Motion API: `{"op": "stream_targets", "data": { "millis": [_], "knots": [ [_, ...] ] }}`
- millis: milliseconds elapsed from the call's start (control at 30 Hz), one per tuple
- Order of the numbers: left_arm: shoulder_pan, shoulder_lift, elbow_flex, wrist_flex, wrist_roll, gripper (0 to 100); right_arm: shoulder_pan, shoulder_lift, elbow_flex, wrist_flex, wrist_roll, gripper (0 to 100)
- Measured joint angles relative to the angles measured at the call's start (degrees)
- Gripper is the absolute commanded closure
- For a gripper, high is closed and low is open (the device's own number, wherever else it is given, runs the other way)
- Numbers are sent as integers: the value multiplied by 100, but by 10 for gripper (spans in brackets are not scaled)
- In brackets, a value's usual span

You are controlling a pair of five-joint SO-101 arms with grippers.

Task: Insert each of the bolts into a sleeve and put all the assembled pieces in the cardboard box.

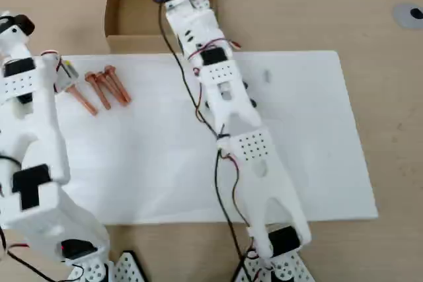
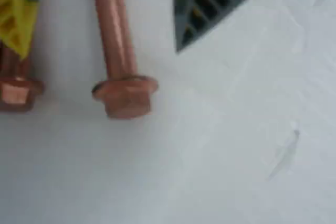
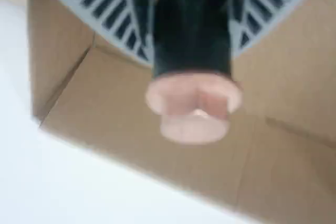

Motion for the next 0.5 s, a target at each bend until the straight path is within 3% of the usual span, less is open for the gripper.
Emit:
{"op": "stream_targets", "data": {
  "millis": [400,500],
  "knots": [
    [123,2242,-2356,1415,651,805,0,132,-237,607,88,985],
    [123,2637,-3007,1688,677,804,9,123,-246,607,88,940]
  ]
}}
